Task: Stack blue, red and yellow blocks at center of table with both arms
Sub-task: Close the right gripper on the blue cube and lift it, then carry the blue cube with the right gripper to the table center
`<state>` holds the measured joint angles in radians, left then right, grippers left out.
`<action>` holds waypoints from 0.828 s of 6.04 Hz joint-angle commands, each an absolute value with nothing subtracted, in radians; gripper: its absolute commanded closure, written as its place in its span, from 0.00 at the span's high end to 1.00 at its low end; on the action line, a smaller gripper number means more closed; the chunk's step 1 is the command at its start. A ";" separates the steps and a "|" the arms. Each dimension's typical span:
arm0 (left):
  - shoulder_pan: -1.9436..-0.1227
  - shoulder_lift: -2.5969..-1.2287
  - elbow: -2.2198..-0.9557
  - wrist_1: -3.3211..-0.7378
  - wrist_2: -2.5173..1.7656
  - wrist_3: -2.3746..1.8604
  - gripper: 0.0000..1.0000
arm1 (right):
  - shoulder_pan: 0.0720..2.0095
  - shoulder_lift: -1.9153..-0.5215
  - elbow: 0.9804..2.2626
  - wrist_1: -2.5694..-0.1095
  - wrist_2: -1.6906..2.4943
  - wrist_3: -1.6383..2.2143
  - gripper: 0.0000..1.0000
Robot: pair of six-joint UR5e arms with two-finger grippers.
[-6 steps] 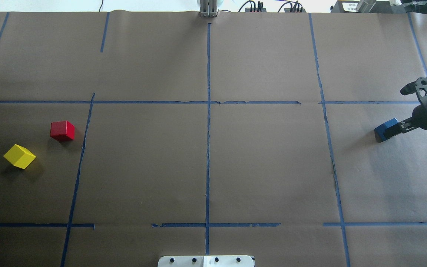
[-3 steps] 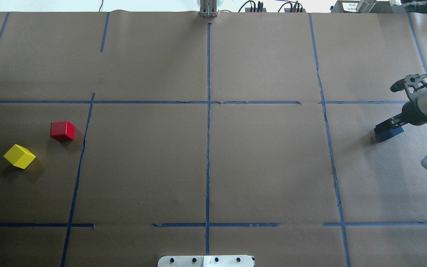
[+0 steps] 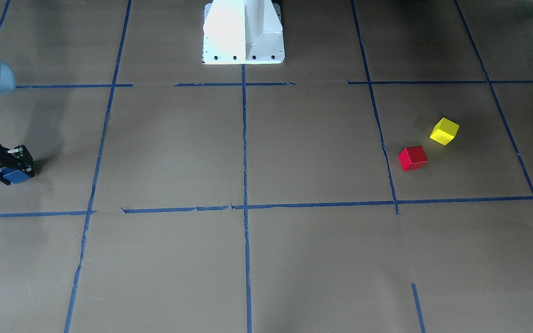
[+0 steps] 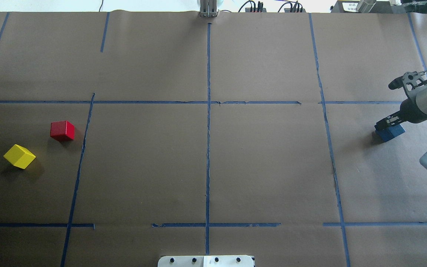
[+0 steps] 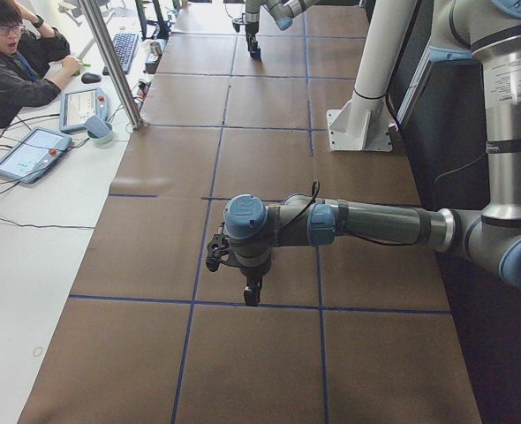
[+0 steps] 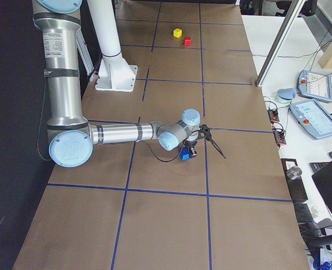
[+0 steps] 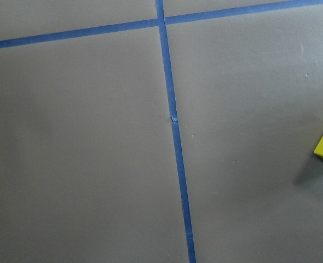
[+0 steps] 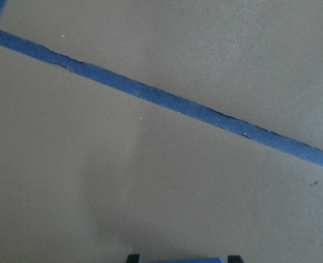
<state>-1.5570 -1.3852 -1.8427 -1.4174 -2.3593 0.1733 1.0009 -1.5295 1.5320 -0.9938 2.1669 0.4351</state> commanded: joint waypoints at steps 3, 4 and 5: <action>-1.557 -1.385 -1.845 -1.419 -2.361 0.175 1.00 | 0.916 -1.331 1.576 -1.019 2.163 0.733 0.04; -1.557 -1.385 -1.845 -1.417 -2.361 0.175 1.00 | 0.898 -1.221 1.574 -1.143 2.158 0.759 0.04; -1.557 -1.385 -1.845 -1.417 -2.361 0.173 1.00 | 0.820 -1.083 1.572 -1.302 2.075 0.878 0.04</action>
